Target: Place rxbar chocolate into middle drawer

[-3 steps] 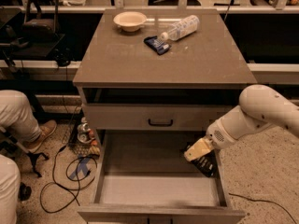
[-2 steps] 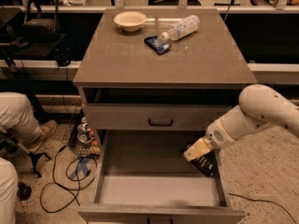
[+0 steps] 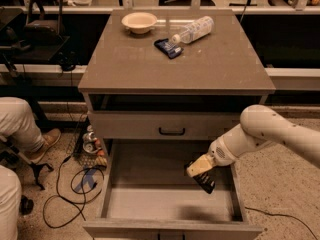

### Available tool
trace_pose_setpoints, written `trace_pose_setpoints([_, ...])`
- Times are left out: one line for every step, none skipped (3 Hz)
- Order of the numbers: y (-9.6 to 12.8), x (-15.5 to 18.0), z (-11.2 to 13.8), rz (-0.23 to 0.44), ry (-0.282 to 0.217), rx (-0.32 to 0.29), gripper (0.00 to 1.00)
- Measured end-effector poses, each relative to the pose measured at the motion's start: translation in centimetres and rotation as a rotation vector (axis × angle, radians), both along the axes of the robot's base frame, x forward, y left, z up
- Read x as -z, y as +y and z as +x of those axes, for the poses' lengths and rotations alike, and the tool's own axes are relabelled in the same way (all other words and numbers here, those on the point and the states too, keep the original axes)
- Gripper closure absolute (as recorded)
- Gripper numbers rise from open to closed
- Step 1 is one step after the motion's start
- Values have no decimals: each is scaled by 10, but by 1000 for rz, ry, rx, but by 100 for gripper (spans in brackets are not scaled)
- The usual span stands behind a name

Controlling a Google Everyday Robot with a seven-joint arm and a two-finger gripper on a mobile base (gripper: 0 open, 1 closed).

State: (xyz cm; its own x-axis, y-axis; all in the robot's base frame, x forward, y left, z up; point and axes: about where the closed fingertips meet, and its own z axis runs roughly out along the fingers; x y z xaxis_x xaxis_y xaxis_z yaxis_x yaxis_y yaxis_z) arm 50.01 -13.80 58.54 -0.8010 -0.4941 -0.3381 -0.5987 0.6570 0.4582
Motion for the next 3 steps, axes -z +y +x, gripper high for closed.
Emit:
trace_pose_setpoints([17,51,11,60,25,34,100])
trace_pose_setpoints([28,94,19,124,46,87,86])
trace_pose_setpoints([40,128,26,150,64,129,62])
